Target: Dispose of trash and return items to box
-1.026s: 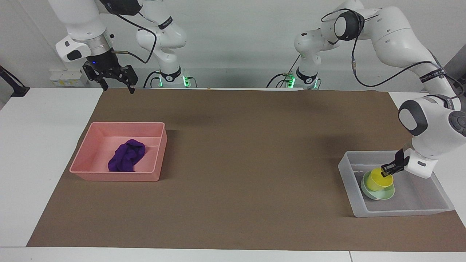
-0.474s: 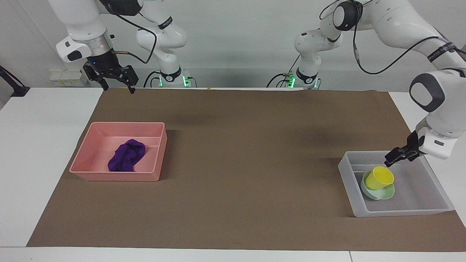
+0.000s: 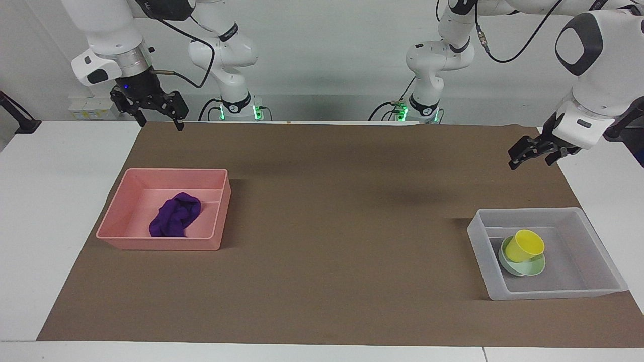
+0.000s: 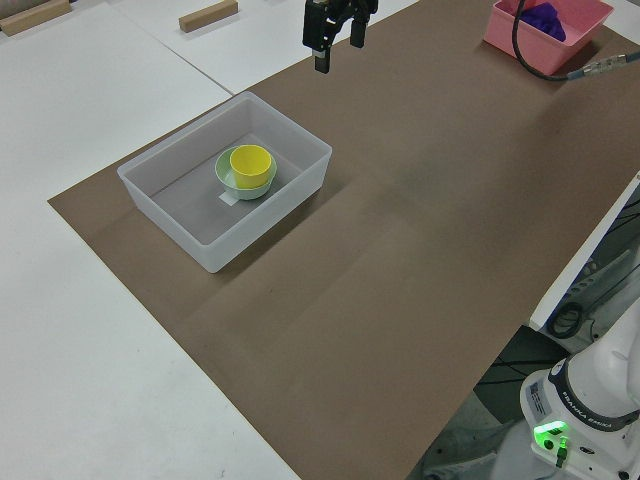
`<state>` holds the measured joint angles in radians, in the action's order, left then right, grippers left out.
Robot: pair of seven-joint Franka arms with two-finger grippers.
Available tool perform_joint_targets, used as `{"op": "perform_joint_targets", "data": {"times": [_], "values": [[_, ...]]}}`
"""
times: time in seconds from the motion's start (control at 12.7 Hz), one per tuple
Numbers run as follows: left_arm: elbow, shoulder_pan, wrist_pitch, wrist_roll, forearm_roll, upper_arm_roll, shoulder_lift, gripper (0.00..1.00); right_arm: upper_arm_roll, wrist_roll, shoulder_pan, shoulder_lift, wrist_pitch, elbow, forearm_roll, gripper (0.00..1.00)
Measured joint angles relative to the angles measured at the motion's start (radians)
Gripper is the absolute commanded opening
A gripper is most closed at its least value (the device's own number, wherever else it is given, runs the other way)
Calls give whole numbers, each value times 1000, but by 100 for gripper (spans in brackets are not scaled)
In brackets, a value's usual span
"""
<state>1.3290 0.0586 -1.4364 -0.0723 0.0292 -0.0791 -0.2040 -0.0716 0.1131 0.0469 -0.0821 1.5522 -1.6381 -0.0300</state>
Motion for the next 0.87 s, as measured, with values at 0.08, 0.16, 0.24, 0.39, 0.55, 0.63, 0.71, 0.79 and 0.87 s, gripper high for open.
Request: {"op": "perform_joint_targets", "data": {"times": [0.08, 0.16, 0.24, 0.39, 0.55, 0.63, 0.71, 0.79, 0.87], "values": [[3, -3, -5, 0, 0, -4, 20, 100, 0, 0, 0, 0, 0, 0, 0, 100], [19, -8, -19, 0, 0, -6, 57, 100, 0, 0, 0, 0, 0, 0, 0, 100], [68, -20, -36, 0, 0, -6, 111, 100, 0, 0, 0, 0, 0, 0, 0, 100], [216, -67, -64, -3, 1, 9, 233, 100, 0, 0, 0, 0, 0, 0, 0, 100], [288, -90, -80, -5, 2, 37, 295, 100, 0, 0, 0, 0, 0, 0, 0, 100], [291, -90, -81, -5, 1, 46, 300, 100, 0, 0, 0, 0, 0, 0, 0, 100], [291, -90, -81, -5, 1, 54, 299, 100, 0, 0, 0, 0, 0, 0, 0, 100], [291, -90, -81, -5, 1, 59, 297, 100, 0, 0, 0, 0, 0, 0, 0, 100], [291, -90, -81, -5, 1, 59, 294, 100, 0, 0, 0, 0, 0, 0, 0, 100]]}}
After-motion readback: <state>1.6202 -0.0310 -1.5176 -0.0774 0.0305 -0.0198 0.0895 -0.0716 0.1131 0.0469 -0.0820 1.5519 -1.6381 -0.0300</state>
